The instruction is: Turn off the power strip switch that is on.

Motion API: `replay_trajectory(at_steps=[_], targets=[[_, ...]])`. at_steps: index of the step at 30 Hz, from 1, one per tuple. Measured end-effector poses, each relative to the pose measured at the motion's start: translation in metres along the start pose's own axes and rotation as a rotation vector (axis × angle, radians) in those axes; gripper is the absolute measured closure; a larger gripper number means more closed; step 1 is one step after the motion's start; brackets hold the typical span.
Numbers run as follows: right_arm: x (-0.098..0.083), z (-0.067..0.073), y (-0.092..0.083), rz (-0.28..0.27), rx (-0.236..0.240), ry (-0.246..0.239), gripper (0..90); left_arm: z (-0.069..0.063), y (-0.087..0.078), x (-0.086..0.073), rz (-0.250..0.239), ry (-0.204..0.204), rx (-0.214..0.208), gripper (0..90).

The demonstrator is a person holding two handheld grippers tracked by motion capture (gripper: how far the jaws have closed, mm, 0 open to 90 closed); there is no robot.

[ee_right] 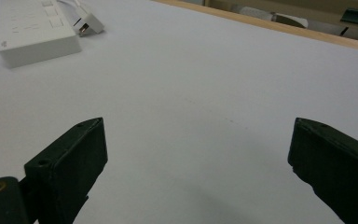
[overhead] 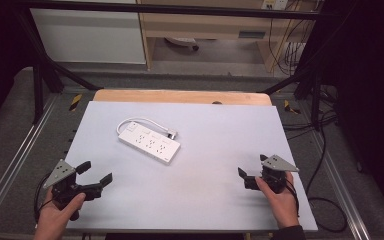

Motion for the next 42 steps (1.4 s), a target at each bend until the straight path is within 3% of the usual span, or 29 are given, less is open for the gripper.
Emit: replay_trajectory(at_steps=[13,18,22,33,39,42], targets=[[0.002,0.001,-0.002,-0.016,-0.001,0.001,4.8,-0.007,0.003,0.000,-0.012,-0.013,-0.033,5.9],[0.003,0.003,-0.003,-0.025,0.007,-0.002,4.9,-0.009,0.007,0.002,0.037,-0.033,-0.047,6.4],[0.005,0.006,-0.001,-0.025,0.027,-0.008,4.9,-0.010,0.011,0.006,0.038,-0.027,-0.034,6.4],[0.005,0.011,-0.001,-0.025,0.051,-0.023,4.6,-0.014,0.038,0.025,0.060,-0.024,-0.017,6.5],[0.006,0.014,0.001,-0.017,0.060,-0.034,4.4,-0.019,0.051,0.030,0.055,-0.031,-0.040,6.5],[0.006,0.014,0.000,-0.022,0.060,-0.031,4.3,-0.026,0.056,0.035,0.046,-0.013,-0.058,6.5]])
Point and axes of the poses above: each handheld gripper's, and its own axes: y roughly forward along the jaws, x roughly out of its top, z roughly to its left, the point moved 5 cm from there along y, roughly forward along the jaws, and after that the axes turned 15 degrees about -y, right-handed, at the moved point
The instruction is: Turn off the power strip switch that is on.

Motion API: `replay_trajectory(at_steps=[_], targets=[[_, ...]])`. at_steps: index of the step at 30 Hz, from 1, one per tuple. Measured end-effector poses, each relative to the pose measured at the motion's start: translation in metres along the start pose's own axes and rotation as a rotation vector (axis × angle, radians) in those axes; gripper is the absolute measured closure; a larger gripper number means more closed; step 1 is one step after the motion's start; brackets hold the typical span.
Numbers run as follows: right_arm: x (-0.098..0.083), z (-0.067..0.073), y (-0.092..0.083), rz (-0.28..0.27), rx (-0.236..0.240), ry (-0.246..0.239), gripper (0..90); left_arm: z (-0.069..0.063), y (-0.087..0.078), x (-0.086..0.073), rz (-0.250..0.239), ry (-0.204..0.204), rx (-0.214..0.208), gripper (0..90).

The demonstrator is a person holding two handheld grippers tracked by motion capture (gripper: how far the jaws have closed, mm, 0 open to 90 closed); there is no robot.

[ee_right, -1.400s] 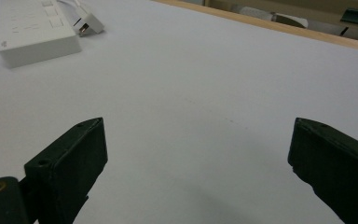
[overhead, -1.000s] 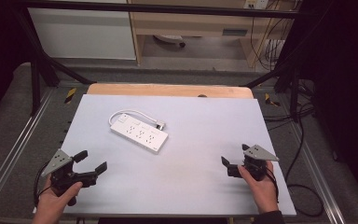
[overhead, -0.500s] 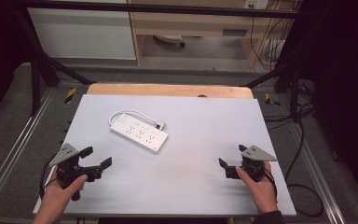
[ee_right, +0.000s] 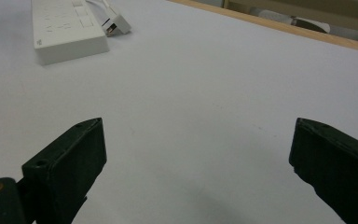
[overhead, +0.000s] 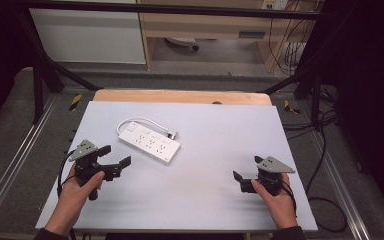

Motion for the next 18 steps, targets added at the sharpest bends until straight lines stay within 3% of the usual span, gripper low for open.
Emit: replay_trajectory(at_steps=[18], targets=[[-0.003,-0.001,0.002,0.018,-0.002,0.001,4.3,0.004,0.018,0.033,-0.006,-0.007,-0.008,6.3]])
Point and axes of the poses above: each handheld gripper's, and its own axes: y roughly forward along the jaws, x roughly out of its top, z roughly to its left, the point moved 5 cm from there along y, roughly forward along the jaws, and after that the axes turned 15 degrees about -y, right-handed, at the moved point
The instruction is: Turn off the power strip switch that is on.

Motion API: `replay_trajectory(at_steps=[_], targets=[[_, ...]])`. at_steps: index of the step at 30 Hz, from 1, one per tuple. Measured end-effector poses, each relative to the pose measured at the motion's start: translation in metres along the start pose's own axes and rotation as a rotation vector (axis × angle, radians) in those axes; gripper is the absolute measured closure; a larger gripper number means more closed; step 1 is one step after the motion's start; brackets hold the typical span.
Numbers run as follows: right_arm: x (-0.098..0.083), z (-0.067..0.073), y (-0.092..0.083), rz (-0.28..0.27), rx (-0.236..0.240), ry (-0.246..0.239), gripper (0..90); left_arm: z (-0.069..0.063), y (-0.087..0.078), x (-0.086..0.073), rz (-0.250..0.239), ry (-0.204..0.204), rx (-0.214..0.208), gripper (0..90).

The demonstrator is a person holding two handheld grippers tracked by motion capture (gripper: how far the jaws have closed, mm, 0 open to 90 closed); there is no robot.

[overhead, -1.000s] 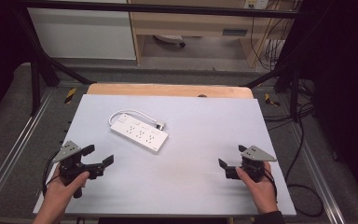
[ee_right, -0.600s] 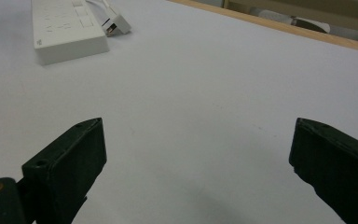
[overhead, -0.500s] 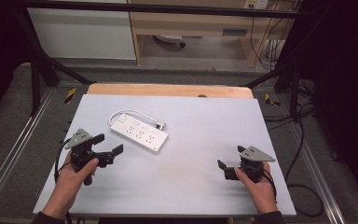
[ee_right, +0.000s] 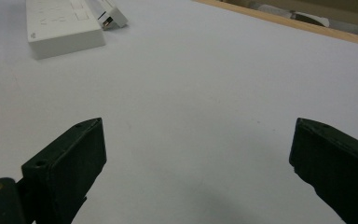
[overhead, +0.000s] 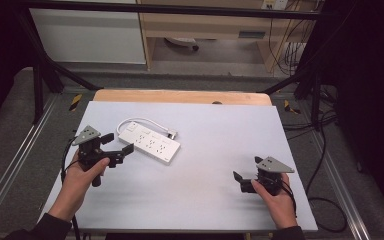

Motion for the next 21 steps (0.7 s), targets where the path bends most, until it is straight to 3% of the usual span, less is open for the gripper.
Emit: replay_trajectory(at_steps=[13,21], targets=[[0.000,0.001,0.000,0.000,0.004,0.000,4.3,0.001,0.015,0.022,-0.017,0.008,0.006,7.0],[0.003,0.001,0.003,-0.008,0.005,0.001,4.5,0.008,0.026,0.027,-0.026,-0.014,0.015,7.9]])
Point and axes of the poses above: each handheld gripper's, and its own axes: y roughly forward along the jaws, x roughly out of its top, z roughly to its left, the point moved 5 cm from there along y, roughly forward along the jaws, and after that the axes turned 15 degrees about -y, right-handed, at the moved point
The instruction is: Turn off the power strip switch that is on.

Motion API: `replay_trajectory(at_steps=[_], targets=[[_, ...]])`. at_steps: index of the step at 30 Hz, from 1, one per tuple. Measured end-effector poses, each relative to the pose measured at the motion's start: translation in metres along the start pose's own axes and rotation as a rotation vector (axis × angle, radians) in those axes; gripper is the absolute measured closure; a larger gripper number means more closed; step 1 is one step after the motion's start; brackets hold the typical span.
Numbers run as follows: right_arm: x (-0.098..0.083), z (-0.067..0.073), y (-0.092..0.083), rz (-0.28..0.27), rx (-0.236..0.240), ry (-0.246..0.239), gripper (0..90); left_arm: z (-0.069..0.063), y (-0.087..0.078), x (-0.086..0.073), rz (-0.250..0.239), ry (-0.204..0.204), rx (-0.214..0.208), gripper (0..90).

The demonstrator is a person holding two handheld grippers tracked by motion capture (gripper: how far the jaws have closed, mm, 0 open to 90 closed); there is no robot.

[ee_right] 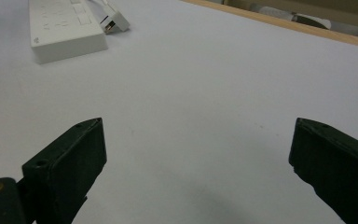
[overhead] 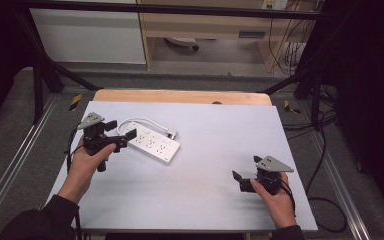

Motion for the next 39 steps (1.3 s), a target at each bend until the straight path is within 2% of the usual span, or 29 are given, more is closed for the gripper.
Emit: replay_trajectory(at_steps=[12,21,25,29,33,36,39], targets=[[-0.001,0.001,0.002,0.015,0.004,-0.010,4.5,0.003,0.024,0.008,0.020,0.022,0.018,14.6],[-0.002,0.000,0.002,0.021,-0.001,-0.009,4.5,0.011,0.037,0.017,-0.001,-0.009,0.028,18.7],[-0.002,0.000,0.002,0.018,0.002,-0.006,4.6,0.013,0.041,0.018,0.003,-0.005,0.041,19.5],[-0.001,0.001,0.002,0.016,0.005,-0.010,4.6,0.012,0.048,0.020,0.006,0.014,0.061,24.0],[-0.001,0.000,0.001,0.012,0.000,-0.009,4.6,0.012,0.053,0.021,0.014,0.042,0.078,35.4],[-0.002,-0.001,0.001,0.012,0.000,-0.009,4.7,0.012,0.056,0.021,0.007,0.051,0.081,51.9],[-0.001,0.000,0.002,0.013,0.002,-0.010,4.7,0.014,0.060,0.019,0.015,0.073,0.093,63.5]])
Point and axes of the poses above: each handheld gripper's, and its own axes: y roughly forward along the jaws, x roughly out of its top, z roughly to its left, the point moved 5 cm from there along y, roughly forward along the jaws, and after that the axes turned 15 degrees about -y, right-handed, at the moved point
